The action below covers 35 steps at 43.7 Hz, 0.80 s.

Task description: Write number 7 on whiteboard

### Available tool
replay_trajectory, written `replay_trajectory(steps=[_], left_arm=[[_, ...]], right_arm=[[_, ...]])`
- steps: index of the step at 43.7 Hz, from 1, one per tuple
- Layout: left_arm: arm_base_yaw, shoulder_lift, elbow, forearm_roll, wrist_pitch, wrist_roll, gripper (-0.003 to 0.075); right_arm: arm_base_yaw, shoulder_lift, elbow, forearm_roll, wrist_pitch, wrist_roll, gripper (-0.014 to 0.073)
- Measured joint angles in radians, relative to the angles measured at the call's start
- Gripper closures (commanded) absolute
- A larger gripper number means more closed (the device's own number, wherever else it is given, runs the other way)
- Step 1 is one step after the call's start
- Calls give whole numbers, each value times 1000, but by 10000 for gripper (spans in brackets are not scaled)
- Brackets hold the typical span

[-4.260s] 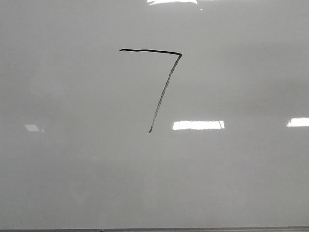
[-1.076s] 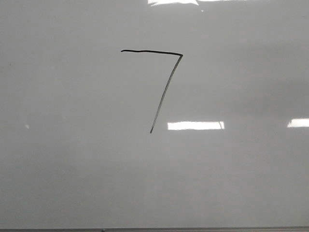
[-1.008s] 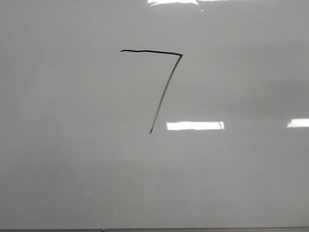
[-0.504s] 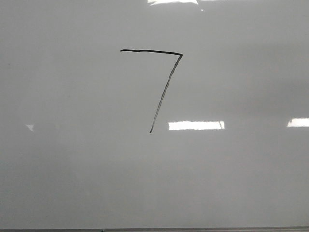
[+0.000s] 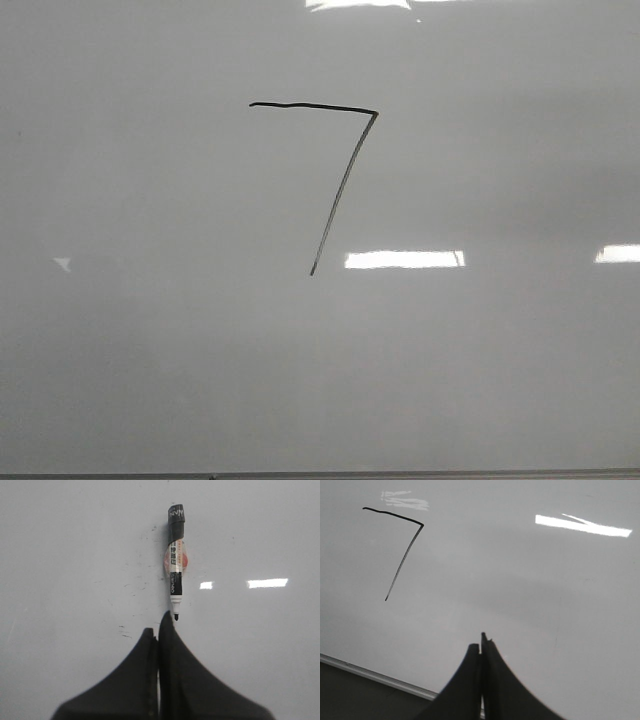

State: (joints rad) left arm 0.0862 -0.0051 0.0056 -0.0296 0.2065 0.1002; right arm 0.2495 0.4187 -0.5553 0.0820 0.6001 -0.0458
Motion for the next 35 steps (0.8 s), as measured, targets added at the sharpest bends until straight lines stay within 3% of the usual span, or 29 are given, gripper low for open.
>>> replay_trajectory(steps=[8,18,28,35], left_arm=[[0,0,0,0,0,0,741],[0,0,0,2,0,0,741],[0,0,0,2,0,0,741],[0,0,0,2,0,0,741]], right_arm=[[-24,-40,61,-16,-81,-2,662],[-166,-249,316,-20,-288,-2,662],[-283,-416,537,3,-320,-2,662],[-295,-429,582,5,-335,-2,662]])
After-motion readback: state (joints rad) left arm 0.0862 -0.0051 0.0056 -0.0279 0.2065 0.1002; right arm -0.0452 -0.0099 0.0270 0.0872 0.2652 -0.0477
